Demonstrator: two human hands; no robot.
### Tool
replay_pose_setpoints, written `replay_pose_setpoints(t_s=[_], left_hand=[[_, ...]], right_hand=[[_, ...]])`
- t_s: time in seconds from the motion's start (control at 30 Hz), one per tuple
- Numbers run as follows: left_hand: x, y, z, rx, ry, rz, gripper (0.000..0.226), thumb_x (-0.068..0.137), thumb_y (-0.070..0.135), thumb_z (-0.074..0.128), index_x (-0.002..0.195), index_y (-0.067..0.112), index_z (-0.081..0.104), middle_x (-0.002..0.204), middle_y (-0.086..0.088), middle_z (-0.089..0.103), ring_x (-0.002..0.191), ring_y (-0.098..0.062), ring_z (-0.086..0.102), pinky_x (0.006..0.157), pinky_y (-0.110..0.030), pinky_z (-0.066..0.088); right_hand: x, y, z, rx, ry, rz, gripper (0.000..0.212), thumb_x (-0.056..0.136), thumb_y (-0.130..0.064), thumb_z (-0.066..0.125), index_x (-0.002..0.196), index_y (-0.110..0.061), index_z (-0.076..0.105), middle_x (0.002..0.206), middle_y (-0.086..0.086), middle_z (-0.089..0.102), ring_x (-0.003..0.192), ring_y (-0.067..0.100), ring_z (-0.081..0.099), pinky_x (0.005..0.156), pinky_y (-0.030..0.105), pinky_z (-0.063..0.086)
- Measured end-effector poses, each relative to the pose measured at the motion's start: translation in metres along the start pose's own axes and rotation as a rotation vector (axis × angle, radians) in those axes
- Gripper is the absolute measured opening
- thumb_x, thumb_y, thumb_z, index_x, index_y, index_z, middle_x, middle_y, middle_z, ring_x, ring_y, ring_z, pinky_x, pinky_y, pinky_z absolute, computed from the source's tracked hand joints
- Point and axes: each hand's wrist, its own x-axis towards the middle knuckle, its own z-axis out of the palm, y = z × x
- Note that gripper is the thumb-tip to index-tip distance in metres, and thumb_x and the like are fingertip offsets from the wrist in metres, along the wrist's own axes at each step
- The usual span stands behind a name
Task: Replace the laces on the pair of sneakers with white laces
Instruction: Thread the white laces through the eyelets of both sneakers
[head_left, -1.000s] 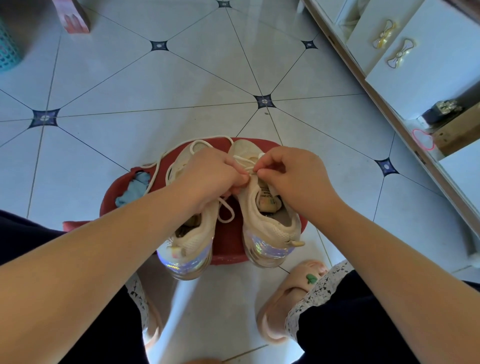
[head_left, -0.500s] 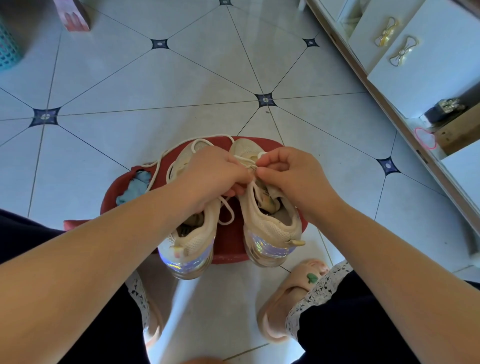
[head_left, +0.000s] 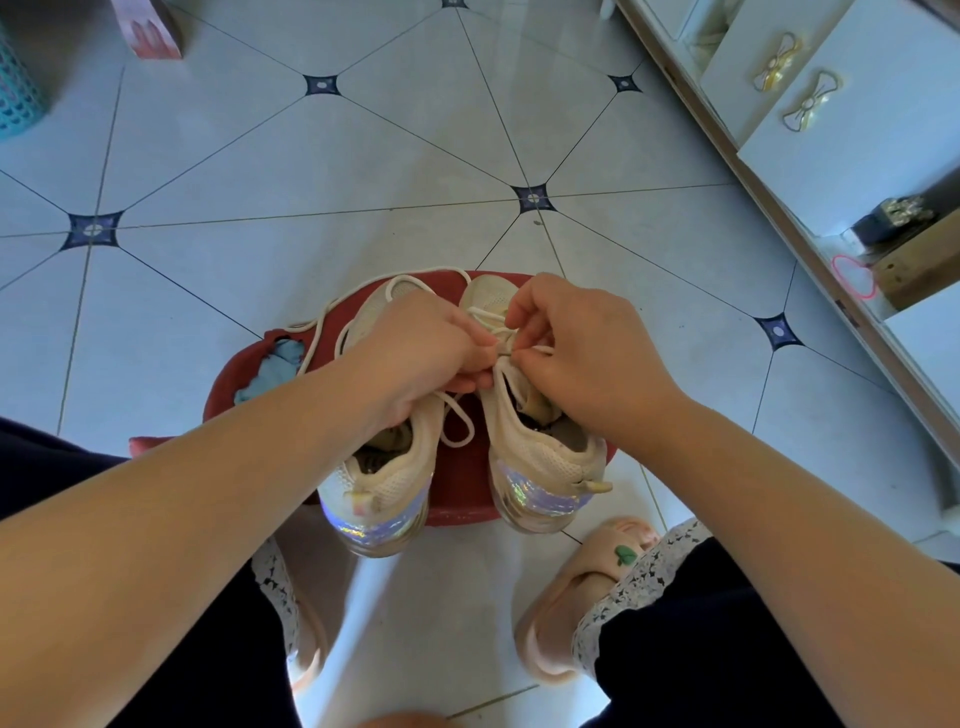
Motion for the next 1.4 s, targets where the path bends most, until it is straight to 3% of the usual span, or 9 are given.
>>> replay_pose_setpoints(t_s=[0.1,0.27,0.53,0.7,0.9,1.1,1.23,1.3,1.4], left_hand=[[-0.001,-0.002,0.002,0.048,0.019,0.049,0.007,0.081,0.0,0.065,0.087,0.003,0.067,0.073,-0.011,0.068,0.057,-0.009,0.063,0.062,-0.021,0.055],[-0.003,-0.003,0.003,0.067,0.022,0.112,0.004,0.08,0.003,0.066,0.084,0.004,0.068,0.071,-0.011,0.068,0.058,-0.01,0.062,0.065,-0.022,0.055],[-0.002,-0.006,0.003,0.084,0.028,0.149,0.011,0.084,0.0,0.061,0.078,0.009,0.065,0.058,-0.001,0.063,0.049,-0.002,0.059,0.055,-0.013,0.052],[0.002,-0.007,0.003,0.121,0.051,0.158,0.015,0.082,0.004,0.065,0.072,0.014,0.061,0.057,-0.001,0.063,0.049,-0.003,0.058,0.056,-0.015,0.052],[0.003,-0.001,0.004,0.656,0.168,0.399,0.013,0.087,0.016,0.057,0.074,0.019,0.053,0.066,0.01,0.052,0.063,-0.004,0.049,0.061,-0.025,0.036],[0.008,-0.003,-0.001,0.724,0.268,0.464,0.012,0.088,0.008,0.048,0.079,0.012,0.054,0.068,0.008,0.052,0.062,-0.007,0.047,0.053,-0.019,0.032],[0.0,0.003,-0.003,0.436,0.311,0.414,0.021,0.092,0.009,0.044,0.075,0.014,0.054,0.071,0.004,0.063,0.074,-0.016,0.063,0.072,-0.031,0.05],[-0.005,0.013,-0.006,0.051,0.304,0.32,0.025,0.096,0.01,0.041,0.075,0.016,0.053,0.07,0.003,0.062,0.073,-0.014,0.065,0.072,-0.026,0.055],[-0.012,0.032,-0.018,-0.704,0.098,0.181,0.025,0.098,0.01,0.035,0.079,0.008,0.05,0.065,-0.002,0.059,0.06,-0.015,0.065,0.066,-0.029,0.058]], right_hand=[[0.002,-0.004,-0.003,-0.108,-0.034,-0.073,0.016,0.084,-0.011,0.054,0.099,-0.017,0.055,0.086,-0.001,0.064,0.08,0.017,0.058,0.075,0.037,0.049],[0.004,-0.006,-0.004,-0.114,-0.059,-0.088,0.015,0.083,-0.011,0.055,0.096,-0.018,0.055,0.086,0.0,0.065,0.081,0.019,0.059,0.075,0.037,0.049],[0.005,0.006,0.001,0.246,-0.016,0.205,0.027,0.071,-0.022,0.075,0.075,-0.035,0.052,0.06,-0.018,0.063,0.068,-0.008,0.058,0.065,0.01,0.038],[0.001,0.008,0.009,0.308,0.022,0.205,0.022,0.073,-0.024,0.074,0.079,-0.036,0.057,0.064,-0.019,0.064,0.067,-0.008,0.059,0.066,0.011,0.042],[0.001,0.011,0.004,0.231,-0.071,0.075,0.02,0.082,-0.017,0.066,0.099,-0.026,0.063,0.076,-0.021,0.058,0.073,-0.009,0.055,0.069,-0.003,0.036],[-0.002,0.009,0.006,0.152,-0.088,0.018,0.043,0.074,-0.044,0.068,0.112,-0.027,0.06,0.095,-0.01,0.055,0.085,0.0,0.048,0.071,0.002,0.033],[0.0,0.013,0.01,0.08,-0.078,0.047,0.042,0.069,-0.05,0.066,0.107,-0.036,0.056,0.111,-0.005,0.053,0.108,0.013,0.043,0.085,0.021,0.033],[-0.001,0.014,0.011,0.115,-0.086,0.073,0.038,0.067,-0.048,0.067,0.101,-0.042,0.052,0.116,-0.006,0.05,0.114,0.015,0.039,0.088,0.024,0.031],[-0.003,0.013,0.012,0.166,-0.089,0.09,0.039,0.067,-0.044,0.07,0.099,-0.043,0.048,0.116,-0.007,0.044,0.115,0.016,0.038,0.092,0.028,0.036]])
